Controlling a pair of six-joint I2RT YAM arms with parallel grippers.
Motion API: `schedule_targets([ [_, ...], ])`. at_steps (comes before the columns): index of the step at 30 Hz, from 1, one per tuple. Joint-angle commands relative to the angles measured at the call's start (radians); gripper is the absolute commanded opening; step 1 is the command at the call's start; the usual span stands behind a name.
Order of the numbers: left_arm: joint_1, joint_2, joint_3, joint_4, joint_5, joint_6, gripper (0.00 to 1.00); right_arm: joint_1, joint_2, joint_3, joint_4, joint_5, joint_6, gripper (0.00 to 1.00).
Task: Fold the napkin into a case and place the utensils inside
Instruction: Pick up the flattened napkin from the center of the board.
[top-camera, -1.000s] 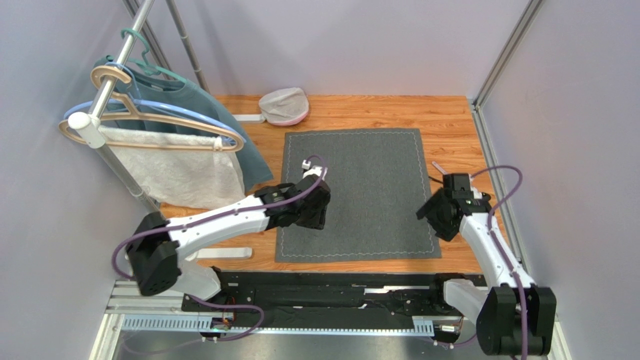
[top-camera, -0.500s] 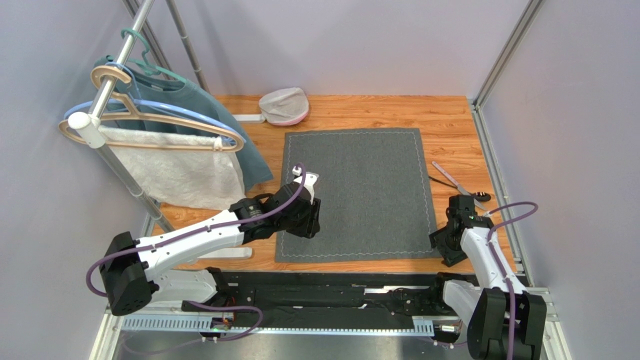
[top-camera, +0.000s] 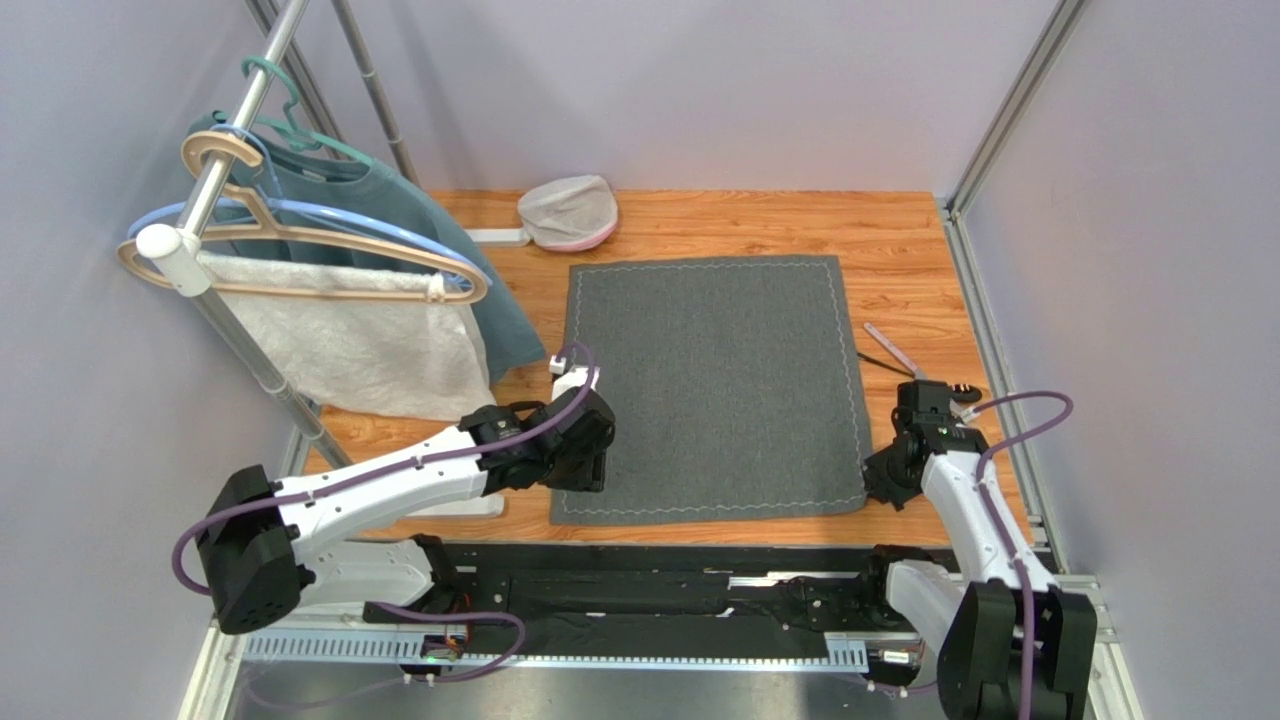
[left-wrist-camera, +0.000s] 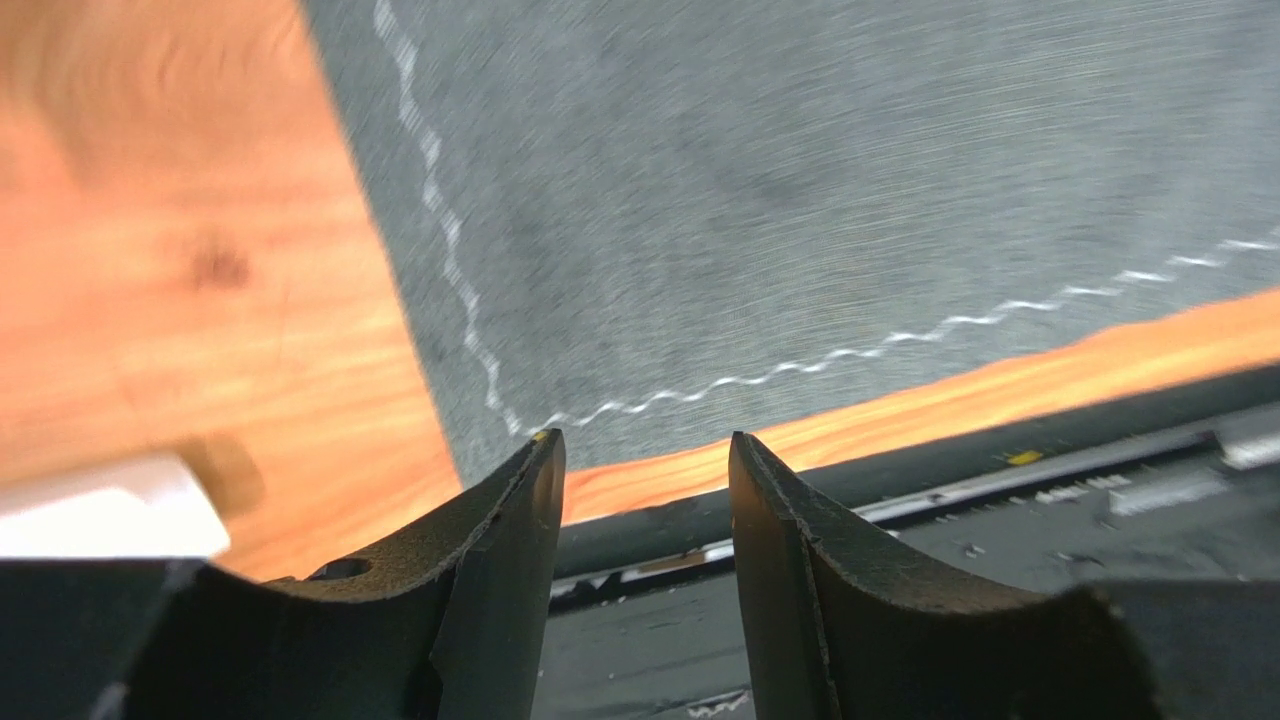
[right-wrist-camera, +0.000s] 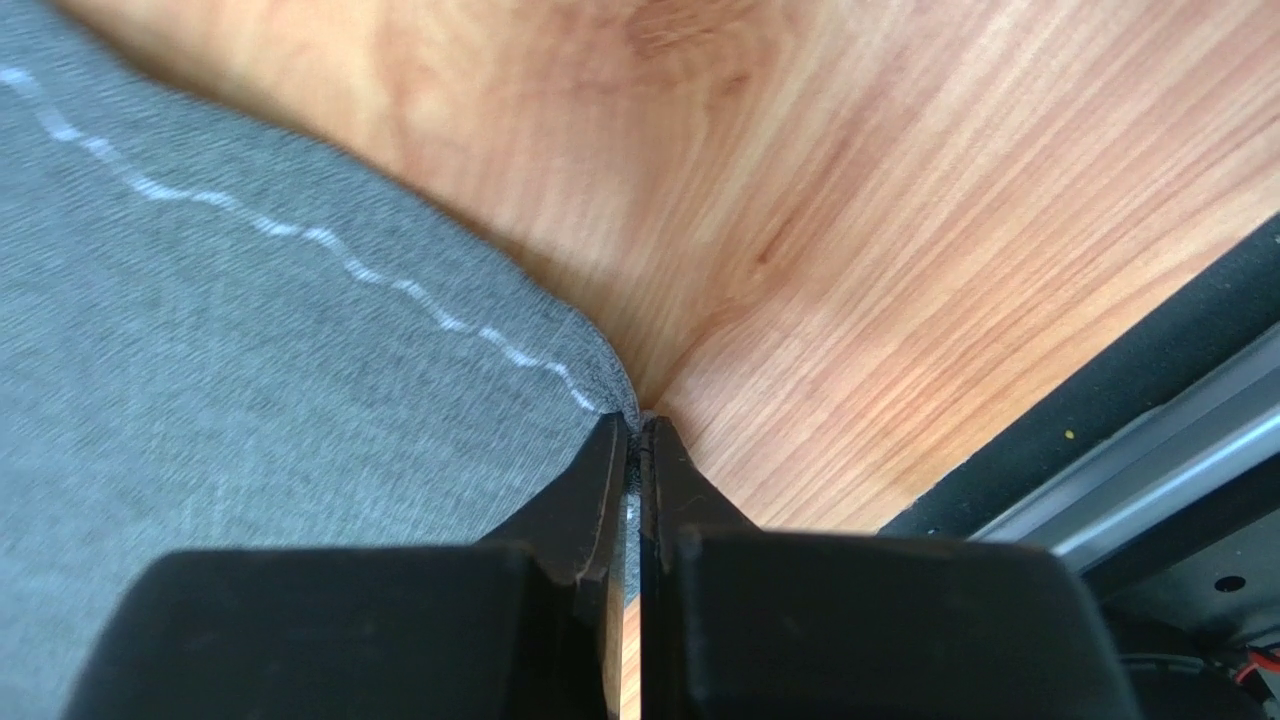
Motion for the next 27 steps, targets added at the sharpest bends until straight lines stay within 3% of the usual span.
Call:
schedule_targets([
  [1, 0.000, 0.075, -0.031, -0.124, -0.032, -0.205, 0.54, 0.010, -0.094, 0.004, -0.010, -0.010, -0.043, 0.00],
  [11, 0.000, 0.219, -0.001, -0.290, -0.128, -0.439, 0.57, 0.010, -0.189, -0.049, 0.047, -0.088, -0.110, 0.00],
  [17, 0.000, 0.240, -0.010, -0.259, -0.115, -0.459, 0.50, 0.010, -0.189, -0.060, 0.059, -0.112, -0.132, 0.00],
  [27, 0.000, 0.318, -0.053, -0.127, -0.066, -0.437, 0.54, 0.010, -0.206, -0.049, 0.033, -0.123, -0.129, 0.00],
])
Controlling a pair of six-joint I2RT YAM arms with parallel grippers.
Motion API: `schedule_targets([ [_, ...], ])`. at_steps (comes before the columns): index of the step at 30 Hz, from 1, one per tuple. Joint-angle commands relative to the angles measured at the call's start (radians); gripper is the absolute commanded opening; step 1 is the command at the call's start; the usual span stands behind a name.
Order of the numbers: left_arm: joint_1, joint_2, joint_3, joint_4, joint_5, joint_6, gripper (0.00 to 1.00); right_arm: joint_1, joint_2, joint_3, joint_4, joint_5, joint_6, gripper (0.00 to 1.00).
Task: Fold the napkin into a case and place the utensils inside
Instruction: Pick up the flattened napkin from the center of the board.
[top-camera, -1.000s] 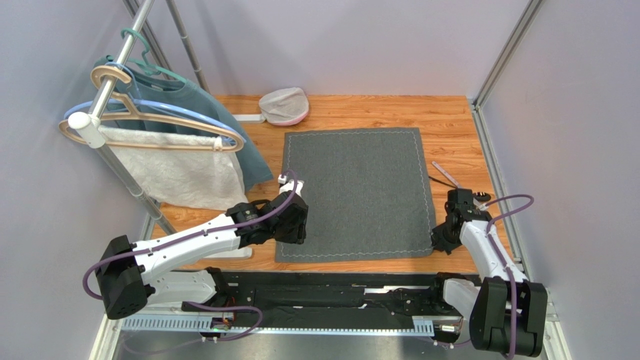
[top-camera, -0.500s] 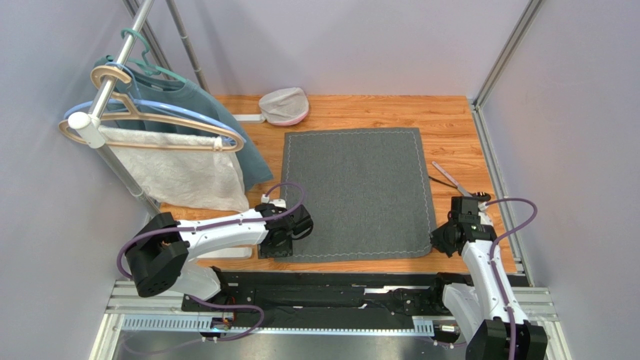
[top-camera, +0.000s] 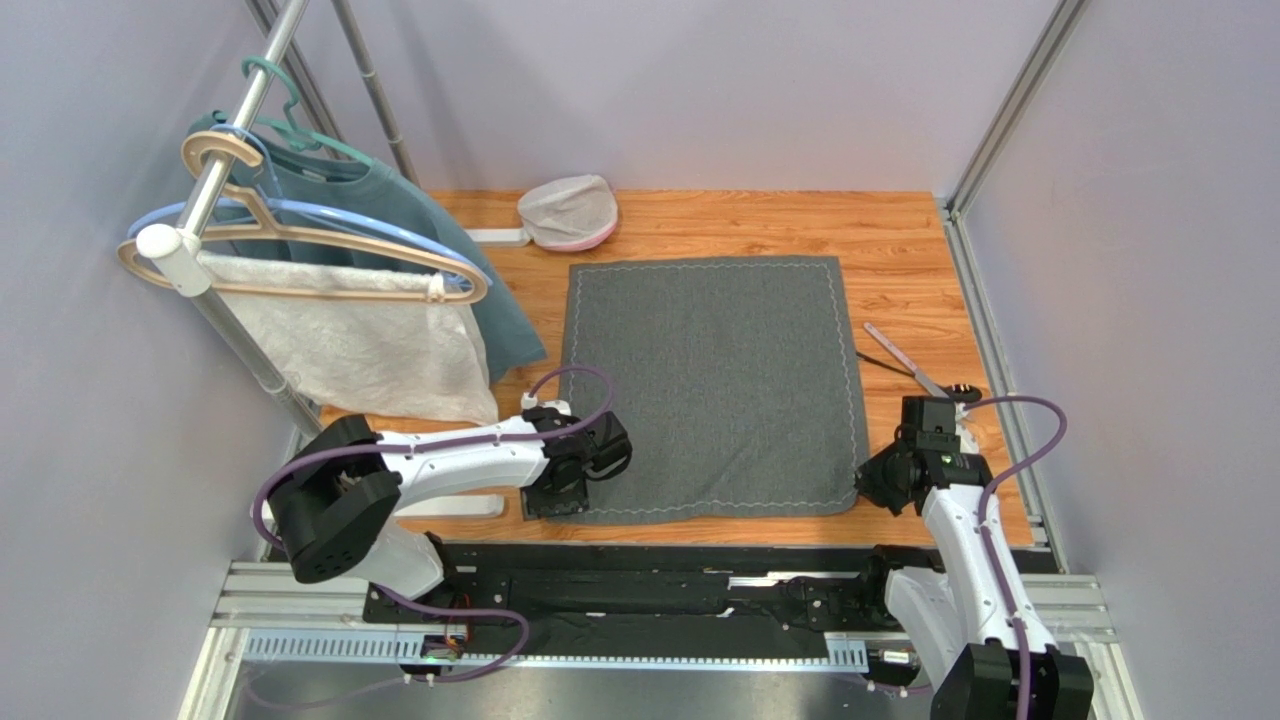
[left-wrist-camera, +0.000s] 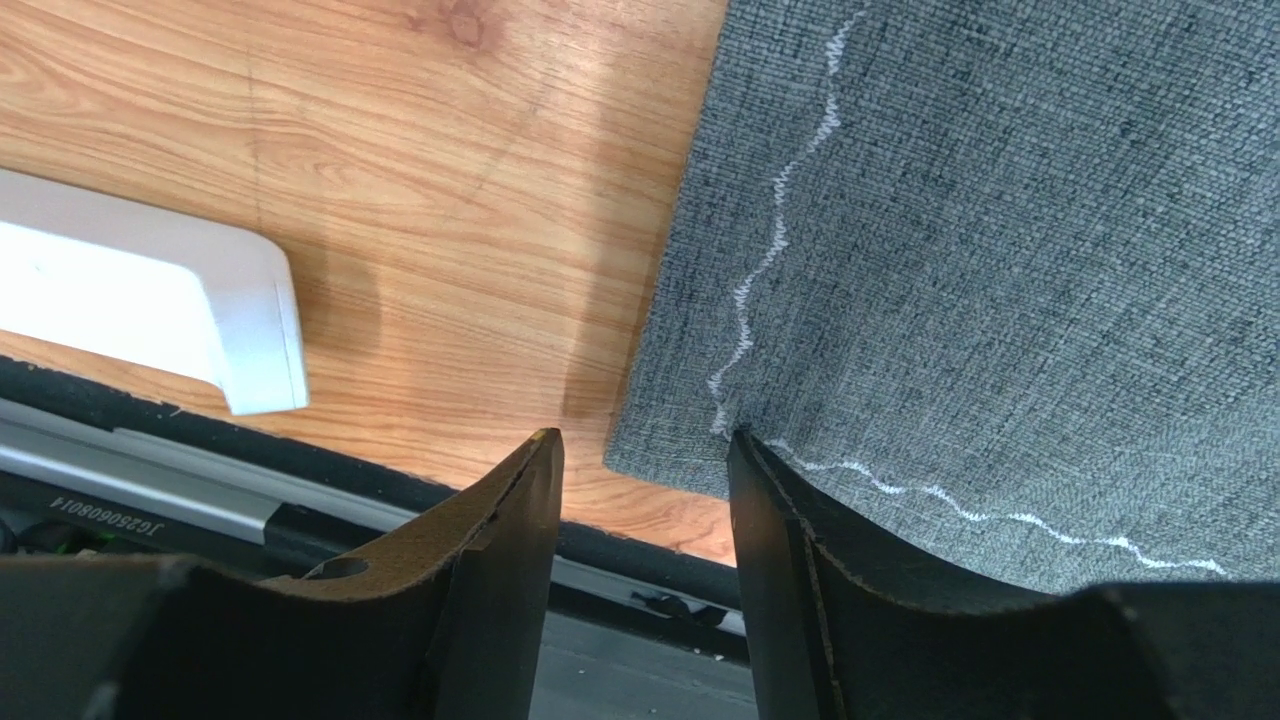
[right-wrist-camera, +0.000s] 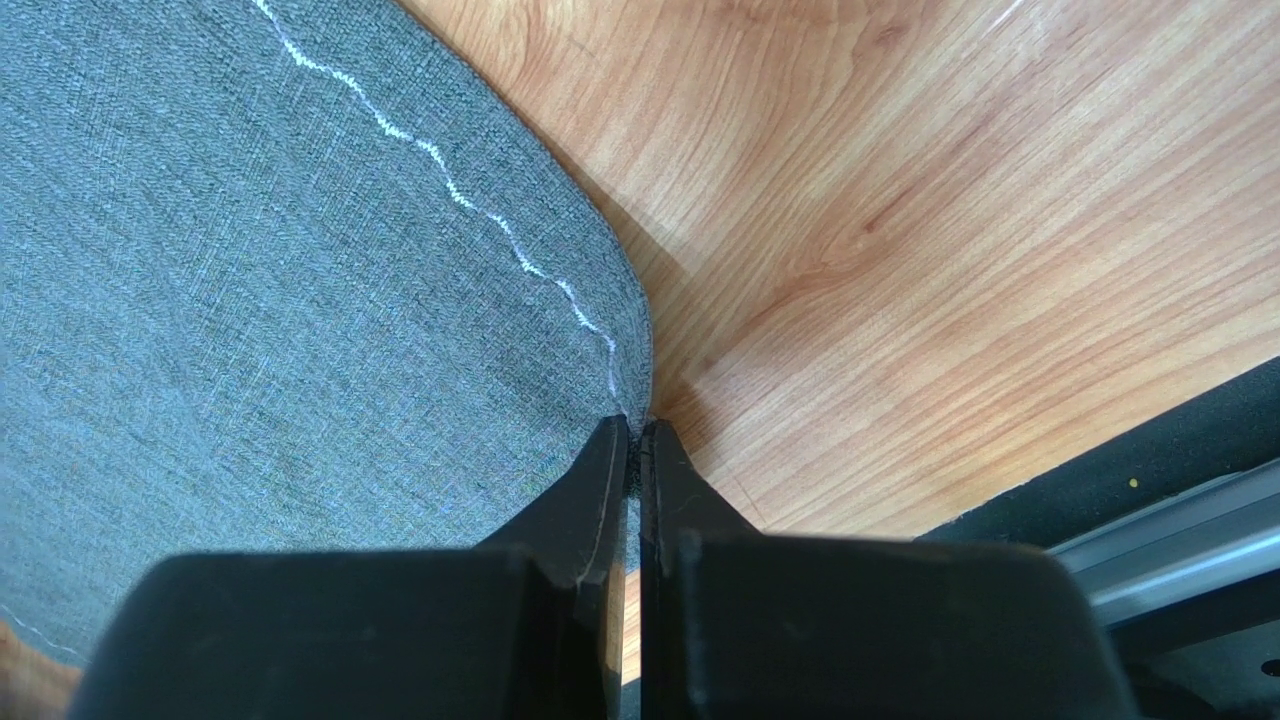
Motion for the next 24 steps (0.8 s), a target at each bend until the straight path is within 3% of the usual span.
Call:
schedule_targets([
  [1, 0.000, 0.029, -0.026, 0.090, 0.024, -0.012, 0.50, 0.002, -0.031, 0.017, 0.000, -0.009, -0.005, 0.00],
  [3, 0.000, 0.031, -0.041, 0.111, 0.012, -0.015, 0.40, 0.004, -0.045, 0.030, -0.020, -0.007, 0.004, 0.00],
  [4, 0.000, 0.026, -0.047, 0.113, 0.009, -0.016, 0.25, 0.002, -0.057, 0.037, -0.031, -0.007, 0.011, 0.00],
  [7, 0.000, -0.041, -0.066, 0.114, 0.000, 0.013, 0.03, 0.002, -0.077, 0.076, -0.083, 0.002, 0.005, 0.00],
  [16, -0.002, -0.472, -0.028, -0.054, -0.010, 0.141, 0.00, 0.004, -0.258, 0.239, -0.363, 0.036, 0.031, 0.00],
  [24, -0.008, -0.659, -0.034, -0.054, 0.050, 0.227, 0.00, 0.002, -0.369, 0.366, -0.517, 0.088, -0.015, 0.00],
])
